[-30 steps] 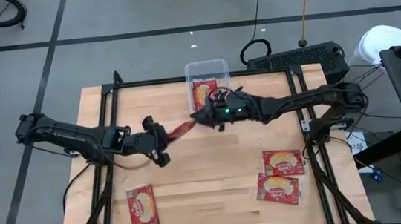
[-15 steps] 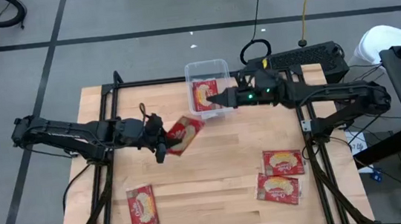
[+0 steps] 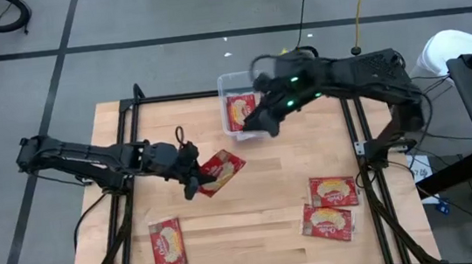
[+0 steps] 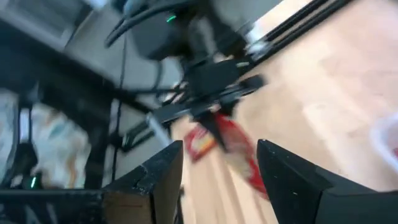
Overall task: Sort popcorn bags into baskets
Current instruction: Put the red popcorn bag into the transparent container
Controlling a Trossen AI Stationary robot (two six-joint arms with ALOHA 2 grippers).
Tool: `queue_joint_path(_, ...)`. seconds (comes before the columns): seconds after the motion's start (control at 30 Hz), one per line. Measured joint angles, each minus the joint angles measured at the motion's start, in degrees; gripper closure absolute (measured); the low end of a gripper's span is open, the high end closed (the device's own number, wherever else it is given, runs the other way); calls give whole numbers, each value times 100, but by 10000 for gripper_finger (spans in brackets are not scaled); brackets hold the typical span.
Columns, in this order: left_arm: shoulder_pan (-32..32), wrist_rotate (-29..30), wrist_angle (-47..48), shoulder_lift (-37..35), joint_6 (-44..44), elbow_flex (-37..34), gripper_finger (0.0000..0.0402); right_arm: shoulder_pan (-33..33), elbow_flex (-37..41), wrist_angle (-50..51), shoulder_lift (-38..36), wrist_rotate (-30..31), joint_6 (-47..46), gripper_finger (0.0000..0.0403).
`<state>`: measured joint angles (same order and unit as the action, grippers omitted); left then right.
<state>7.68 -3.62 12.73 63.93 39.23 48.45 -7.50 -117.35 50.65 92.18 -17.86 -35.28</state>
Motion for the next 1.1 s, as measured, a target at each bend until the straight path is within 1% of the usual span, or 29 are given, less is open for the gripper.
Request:
queue_joint_path(0.1,89,-29,205,69,150,-31,367,96,-253,119,444,-522,396,206)
queue_joint_path(0.13,127,-43,74,138,168,-23,367,122,-259,159,548,-682,531,206)
queue_joint_path(0.17,159,-68,-10,187,194,-3,366,147,-259,165,663,-785,682,206)
queue_joint_path(0.23,258,-96,181,201,208,-19,359,212,-262,180,864,-913,1045,206)
queue_joint_path(0.3,355,-103,46,329,242,-11,355,276,-263,300,1028,-863,1401,206)
queue_joint_path(0.4,463,-109,266,462,256,-24,356,368,-270,289,1312,-766,1901,206)
queue_joint_path(0.43,488,-110,199,536,281,-20,358,396,-270,302,1395,-759,2024,206)
queue_joint_path(0.67,594,-134,221,938,300,-20,360,621,-272,-80,1996,-781,2646,206)
queue_joint_path(0.83,594,-131,25,1092,303,-20,357,812,-268,-83,2242,-735,3249,206)
queue_joint_path(0.9,594,-129,-42,1112,303,-20,357,856,-229,-135,2320,-610,3379,206)
queue_joint_path(0.97,594,-129,-49,1112,258,-20,356,890,-122,-191,2349,-460,3441,206)
queue_joint_path(1.1,592,-129,-94,1112,165,-18,356,915,217,-389,2348,-448,3573,206)
